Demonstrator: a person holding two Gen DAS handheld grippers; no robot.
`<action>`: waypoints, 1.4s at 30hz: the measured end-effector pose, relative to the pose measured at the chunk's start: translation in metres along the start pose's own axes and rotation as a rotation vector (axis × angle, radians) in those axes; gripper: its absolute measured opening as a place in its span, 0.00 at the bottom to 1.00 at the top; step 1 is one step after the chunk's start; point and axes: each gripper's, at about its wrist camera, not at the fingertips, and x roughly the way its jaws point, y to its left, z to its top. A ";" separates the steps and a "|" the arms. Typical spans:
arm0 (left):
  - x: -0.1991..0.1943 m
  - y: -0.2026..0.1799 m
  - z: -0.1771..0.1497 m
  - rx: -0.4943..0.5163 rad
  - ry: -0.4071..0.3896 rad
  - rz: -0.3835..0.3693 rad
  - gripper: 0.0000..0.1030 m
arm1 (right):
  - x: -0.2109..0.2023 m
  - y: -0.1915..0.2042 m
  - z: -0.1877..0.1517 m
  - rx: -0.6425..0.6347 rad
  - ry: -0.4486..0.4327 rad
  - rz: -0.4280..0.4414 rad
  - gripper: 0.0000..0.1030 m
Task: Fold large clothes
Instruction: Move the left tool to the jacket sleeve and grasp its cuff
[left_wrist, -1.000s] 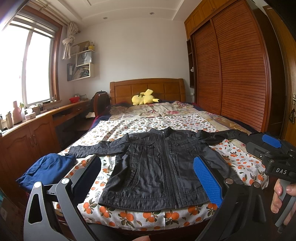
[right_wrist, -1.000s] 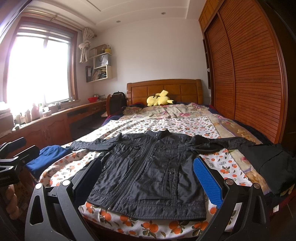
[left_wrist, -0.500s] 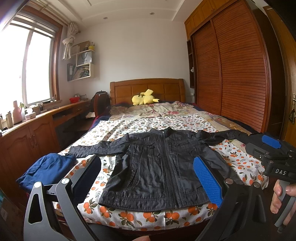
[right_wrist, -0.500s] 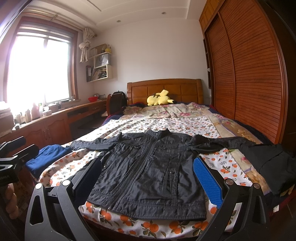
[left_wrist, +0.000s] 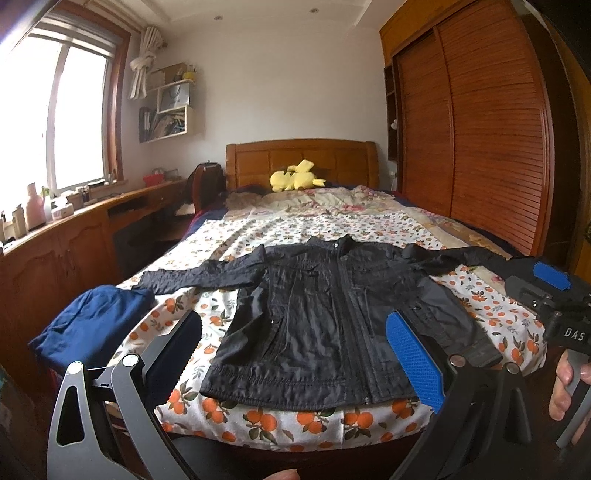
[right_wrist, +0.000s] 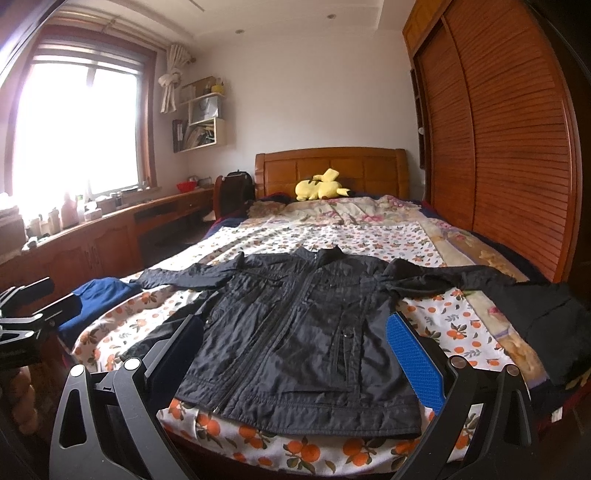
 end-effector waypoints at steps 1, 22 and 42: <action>0.003 0.003 -0.002 -0.004 0.006 0.002 0.98 | 0.002 0.001 0.000 -0.003 0.002 0.001 0.93; 0.110 0.048 -0.030 -0.023 0.127 0.084 0.98 | 0.107 0.009 -0.005 -0.044 0.067 0.069 0.93; 0.208 0.091 -0.029 -0.069 0.223 0.207 0.98 | 0.236 0.052 -0.003 -0.207 0.142 0.205 0.93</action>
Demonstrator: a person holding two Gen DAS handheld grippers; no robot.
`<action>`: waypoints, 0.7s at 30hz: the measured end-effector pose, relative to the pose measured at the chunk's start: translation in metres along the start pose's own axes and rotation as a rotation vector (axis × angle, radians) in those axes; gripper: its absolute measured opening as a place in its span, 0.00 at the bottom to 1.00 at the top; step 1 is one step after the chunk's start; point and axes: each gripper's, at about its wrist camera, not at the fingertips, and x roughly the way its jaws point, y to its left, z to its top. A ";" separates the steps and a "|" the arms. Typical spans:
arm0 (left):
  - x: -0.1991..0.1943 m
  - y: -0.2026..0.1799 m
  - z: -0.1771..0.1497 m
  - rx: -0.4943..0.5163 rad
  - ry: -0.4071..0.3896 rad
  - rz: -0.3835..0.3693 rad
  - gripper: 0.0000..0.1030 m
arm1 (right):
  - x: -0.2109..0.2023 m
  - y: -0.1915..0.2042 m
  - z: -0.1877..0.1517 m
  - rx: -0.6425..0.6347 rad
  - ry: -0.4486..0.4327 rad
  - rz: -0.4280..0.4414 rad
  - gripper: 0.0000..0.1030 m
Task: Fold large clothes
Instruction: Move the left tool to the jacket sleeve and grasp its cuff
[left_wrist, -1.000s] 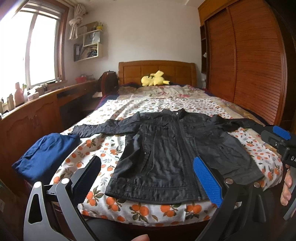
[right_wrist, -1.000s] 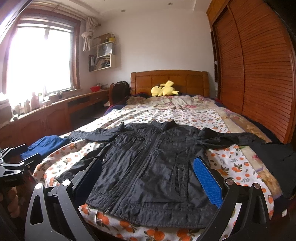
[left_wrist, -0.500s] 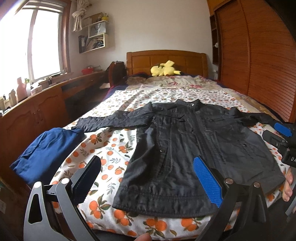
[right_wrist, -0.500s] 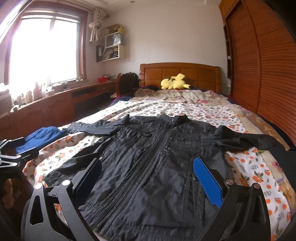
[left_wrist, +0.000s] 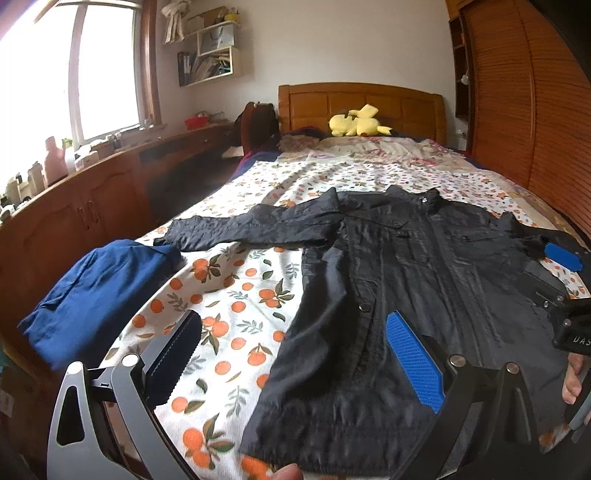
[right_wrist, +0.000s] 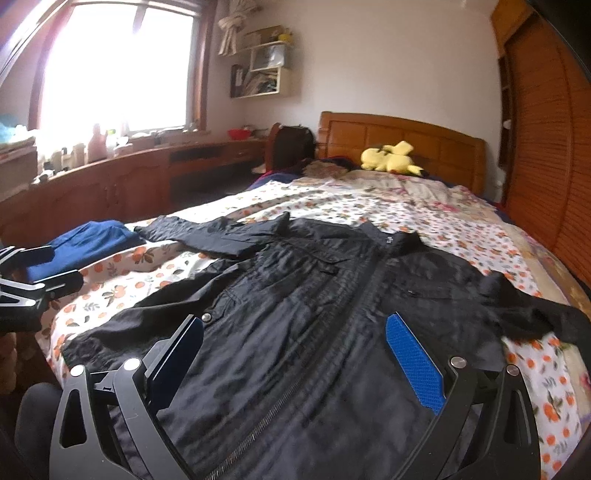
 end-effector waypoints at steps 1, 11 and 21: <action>0.010 0.002 0.003 -0.001 0.007 0.003 0.98 | 0.007 0.002 0.003 -0.004 0.002 0.006 0.93; 0.096 0.027 0.041 -0.028 0.039 -0.044 0.98 | 0.076 0.007 0.021 0.012 0.040 0.062 0.93; 0.184 0.062 0.077 -0.045 0.093 -0.084 0.92 | 0.121 -0.003 -0.009 0.063 0.137 0.109 0.93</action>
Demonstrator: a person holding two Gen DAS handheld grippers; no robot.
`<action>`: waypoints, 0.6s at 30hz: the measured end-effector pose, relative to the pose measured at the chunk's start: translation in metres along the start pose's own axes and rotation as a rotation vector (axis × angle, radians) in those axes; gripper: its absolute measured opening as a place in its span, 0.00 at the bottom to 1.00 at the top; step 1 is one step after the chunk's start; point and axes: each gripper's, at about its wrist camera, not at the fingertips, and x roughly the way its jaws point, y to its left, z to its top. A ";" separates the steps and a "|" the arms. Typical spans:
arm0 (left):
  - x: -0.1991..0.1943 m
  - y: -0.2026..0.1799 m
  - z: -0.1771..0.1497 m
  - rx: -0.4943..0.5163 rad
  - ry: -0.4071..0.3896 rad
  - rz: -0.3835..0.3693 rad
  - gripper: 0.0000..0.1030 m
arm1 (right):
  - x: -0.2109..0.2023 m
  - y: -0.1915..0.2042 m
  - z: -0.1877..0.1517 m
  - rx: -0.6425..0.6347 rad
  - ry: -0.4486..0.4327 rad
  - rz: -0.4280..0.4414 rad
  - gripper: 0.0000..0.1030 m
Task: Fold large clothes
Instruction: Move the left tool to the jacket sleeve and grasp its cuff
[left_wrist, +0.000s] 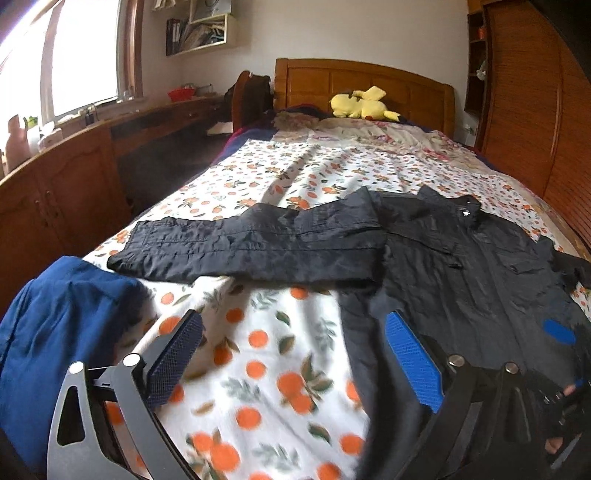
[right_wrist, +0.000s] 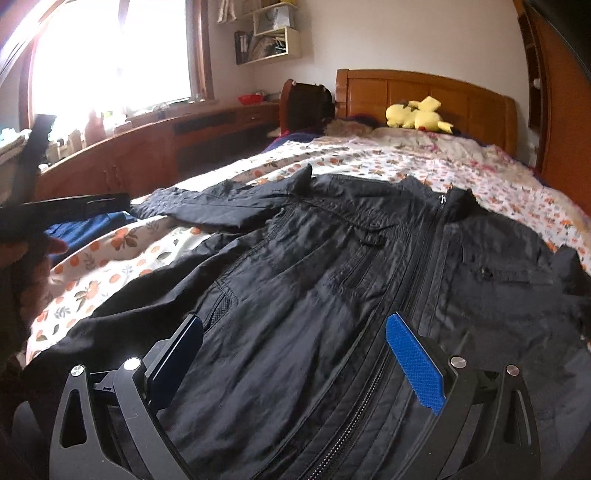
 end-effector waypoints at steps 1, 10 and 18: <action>0.011 0.007 0.006 -0.010 0.020 0.000 0.89 | 0.000 -0.001 0.000 0.003 -0.001 0.003 0.93; 0.087 0.073 0.041 -0.192 0.148 0.024 0.75 | 0.000 0.001 0.000 -0.002 -0.002 0.005 0.93; 0.142 0.100 0.048 -0.331 0.271 0.029 0.65 | 0.000 0.000 0.000 0.002 -0.003 0.007 0.93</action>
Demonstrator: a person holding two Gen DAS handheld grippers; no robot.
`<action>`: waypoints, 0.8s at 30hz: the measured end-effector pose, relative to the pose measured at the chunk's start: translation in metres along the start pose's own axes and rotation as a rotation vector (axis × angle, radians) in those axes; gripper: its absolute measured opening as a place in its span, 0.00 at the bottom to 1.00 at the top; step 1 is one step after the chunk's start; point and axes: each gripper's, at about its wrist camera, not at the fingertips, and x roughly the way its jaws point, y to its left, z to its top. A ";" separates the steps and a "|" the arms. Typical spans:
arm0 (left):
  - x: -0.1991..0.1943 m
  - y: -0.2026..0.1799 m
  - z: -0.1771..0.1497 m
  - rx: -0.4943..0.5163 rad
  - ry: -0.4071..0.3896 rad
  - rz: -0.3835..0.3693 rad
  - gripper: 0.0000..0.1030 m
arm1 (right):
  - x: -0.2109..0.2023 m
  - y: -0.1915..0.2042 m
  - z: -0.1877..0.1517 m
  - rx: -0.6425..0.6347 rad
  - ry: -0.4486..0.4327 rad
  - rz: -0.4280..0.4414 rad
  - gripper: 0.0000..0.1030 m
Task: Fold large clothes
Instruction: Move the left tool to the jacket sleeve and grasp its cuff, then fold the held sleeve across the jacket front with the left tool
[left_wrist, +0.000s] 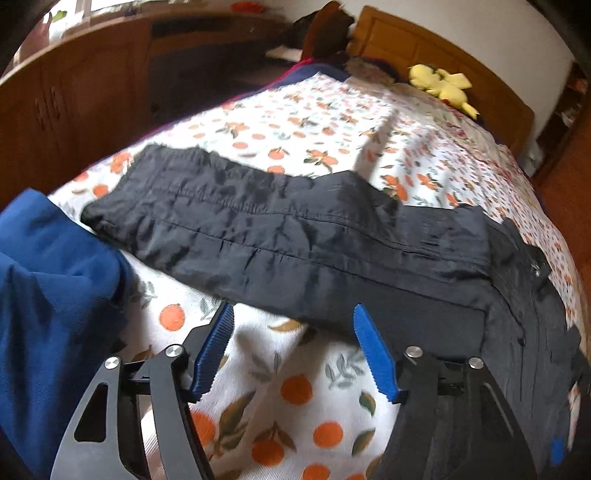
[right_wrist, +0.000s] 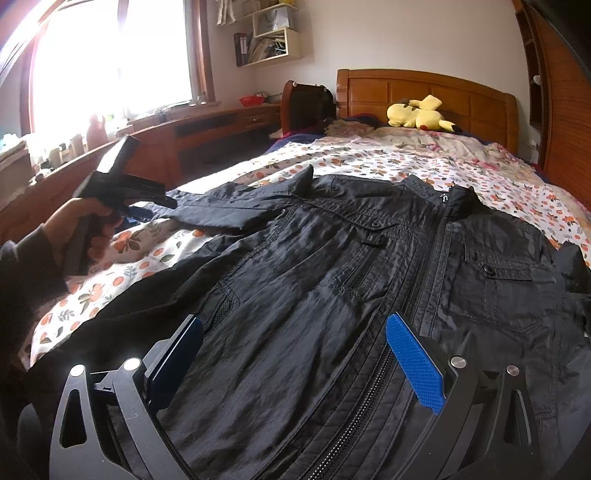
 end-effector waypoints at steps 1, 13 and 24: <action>0.007 0.002 0.004 -0.020 0.021 -0.007 0.64 | 0.000 0.000 0.000 0.000 0.000 0.000 0.93; 0.022 -0.012 0.027 -0.059 0.017 0.004 0.02 | -0.005 -0.003 0.003 0.016 -0.007 0.014 0.93; -0.086 -0.123 0.022 0.171 -0.148 -0.103 0.02 | -0.033 -0.019 0.003 0.034 -0.028 -0.026 0.93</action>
